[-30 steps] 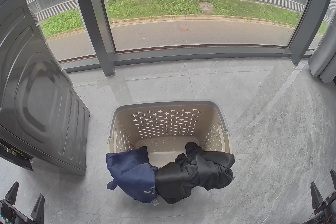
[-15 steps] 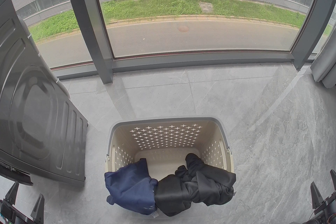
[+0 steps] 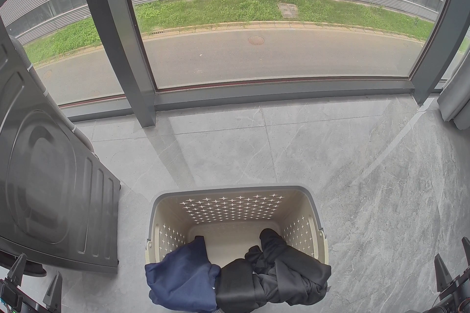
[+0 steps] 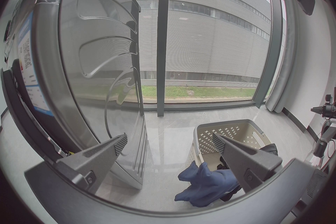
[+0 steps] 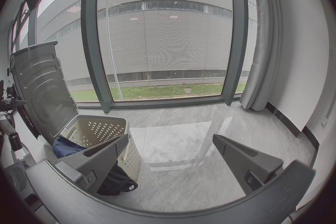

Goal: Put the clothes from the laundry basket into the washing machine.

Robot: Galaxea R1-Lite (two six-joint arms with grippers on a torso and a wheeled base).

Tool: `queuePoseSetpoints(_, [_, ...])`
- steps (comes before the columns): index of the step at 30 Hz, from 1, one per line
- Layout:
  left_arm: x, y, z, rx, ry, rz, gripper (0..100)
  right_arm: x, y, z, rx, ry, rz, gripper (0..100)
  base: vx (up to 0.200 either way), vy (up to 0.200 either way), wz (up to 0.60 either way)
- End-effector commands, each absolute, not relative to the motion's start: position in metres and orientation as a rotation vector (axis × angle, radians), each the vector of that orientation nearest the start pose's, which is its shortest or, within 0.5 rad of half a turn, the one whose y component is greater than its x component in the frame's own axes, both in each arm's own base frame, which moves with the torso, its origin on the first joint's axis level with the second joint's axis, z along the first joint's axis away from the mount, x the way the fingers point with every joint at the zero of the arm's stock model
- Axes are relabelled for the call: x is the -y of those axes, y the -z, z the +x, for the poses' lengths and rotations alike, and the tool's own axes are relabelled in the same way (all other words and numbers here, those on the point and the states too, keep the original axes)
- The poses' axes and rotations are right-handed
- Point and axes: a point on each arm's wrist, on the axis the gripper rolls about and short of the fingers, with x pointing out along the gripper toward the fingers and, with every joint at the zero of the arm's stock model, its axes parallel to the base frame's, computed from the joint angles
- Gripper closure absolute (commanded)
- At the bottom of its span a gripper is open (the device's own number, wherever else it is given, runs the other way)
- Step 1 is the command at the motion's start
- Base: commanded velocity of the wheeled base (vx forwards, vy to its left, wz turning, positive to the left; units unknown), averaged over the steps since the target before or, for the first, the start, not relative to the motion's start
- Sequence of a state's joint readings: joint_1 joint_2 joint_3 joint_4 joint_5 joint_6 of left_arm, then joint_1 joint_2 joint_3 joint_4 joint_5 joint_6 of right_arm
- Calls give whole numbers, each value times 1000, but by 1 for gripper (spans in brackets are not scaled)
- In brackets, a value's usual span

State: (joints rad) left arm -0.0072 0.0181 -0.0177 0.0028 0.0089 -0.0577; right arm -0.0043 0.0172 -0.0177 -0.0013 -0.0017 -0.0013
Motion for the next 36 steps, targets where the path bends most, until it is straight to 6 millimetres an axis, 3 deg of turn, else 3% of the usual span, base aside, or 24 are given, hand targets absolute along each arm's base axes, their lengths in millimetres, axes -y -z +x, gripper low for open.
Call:
queuePoseSetpoints(1, [0, -76, -23, -5, -2, -58, 0, 0, -76, -23, 2, 6, -2, 0, 0, 0, 0])
queuePoseSetpoints(8, [0, -76, -23, -3, -3, -58, 0, 0, -76, -23, 2, 6, -2, 0, 171, 0, 0])
queuePoseSetpoints(17, [0, -76, -23, -3, -2, -58, 0, 0, -76, -23, 2, 6, -2, 0, 0, 0, 0])
queuePoseSetpoints(23, [0, -76, -23, -5, -2, -58, 0, 0, -76, -23, 2, 6, -2, 0, 200, 0, 0])
queuePoseSetpoints(36, [0, -76, -23, -3, -2, -58, 0, 0, -76, -23, 2, 6, -2, 0, 15, 0, 0])
